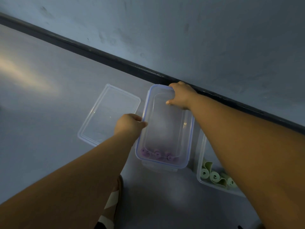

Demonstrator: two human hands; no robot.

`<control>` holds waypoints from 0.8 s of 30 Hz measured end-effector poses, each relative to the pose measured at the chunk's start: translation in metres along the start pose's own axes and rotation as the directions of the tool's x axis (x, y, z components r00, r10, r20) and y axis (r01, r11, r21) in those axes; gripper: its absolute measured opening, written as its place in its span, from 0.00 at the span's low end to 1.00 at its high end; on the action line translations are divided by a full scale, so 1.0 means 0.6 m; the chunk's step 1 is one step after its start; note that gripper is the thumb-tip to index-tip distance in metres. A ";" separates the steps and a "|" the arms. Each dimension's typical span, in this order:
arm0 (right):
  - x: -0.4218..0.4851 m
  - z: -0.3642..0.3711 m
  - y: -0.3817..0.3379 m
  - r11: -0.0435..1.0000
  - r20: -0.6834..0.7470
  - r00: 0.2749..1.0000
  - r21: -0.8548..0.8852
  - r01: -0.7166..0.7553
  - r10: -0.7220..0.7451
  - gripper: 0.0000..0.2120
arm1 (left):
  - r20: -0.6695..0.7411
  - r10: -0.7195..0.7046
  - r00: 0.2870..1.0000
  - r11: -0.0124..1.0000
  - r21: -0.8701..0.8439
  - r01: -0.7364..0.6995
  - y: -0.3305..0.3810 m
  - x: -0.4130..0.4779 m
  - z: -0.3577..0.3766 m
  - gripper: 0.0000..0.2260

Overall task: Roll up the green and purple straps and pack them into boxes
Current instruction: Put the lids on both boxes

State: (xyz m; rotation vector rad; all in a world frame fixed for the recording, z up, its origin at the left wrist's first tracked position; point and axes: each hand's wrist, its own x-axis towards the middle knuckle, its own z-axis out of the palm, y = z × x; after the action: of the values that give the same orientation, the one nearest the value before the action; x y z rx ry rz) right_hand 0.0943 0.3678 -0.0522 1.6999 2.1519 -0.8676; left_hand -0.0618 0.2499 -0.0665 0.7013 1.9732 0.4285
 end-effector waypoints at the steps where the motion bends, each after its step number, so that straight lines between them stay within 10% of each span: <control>1: -0.001 0.002 0.001 1.000 -0.005 1.000 -0.005 0.006 -0.006 0.33 | -0.002 0.001 1.000 1.000 0.006 -0.001 0.000 0.000 0.000 0.07; 14: -0.099 0.111 0.000 0.982 -0.138 0.988 -0.187 0.039 -0.065 0.31 | 0.008 0.000 1.000 0.999 0.049 0.000 0.006 -0.006 -0.001 0.14; 24: -0.226 0.244 0.009 0.917 -0.182 0.947 -0.349 0.190 -0.265 0.49 | 0.018 0.003 1.000 0.998 0.063 -0.004 0.010 -0.013 -0.005 0.11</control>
State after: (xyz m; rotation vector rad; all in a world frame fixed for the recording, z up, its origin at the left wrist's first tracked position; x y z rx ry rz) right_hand 0.1149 0.1738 -0.0951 1.4573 2.5161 -0.3434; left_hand -0.0599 0.2498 -0.0563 0.7456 1.9756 0.3618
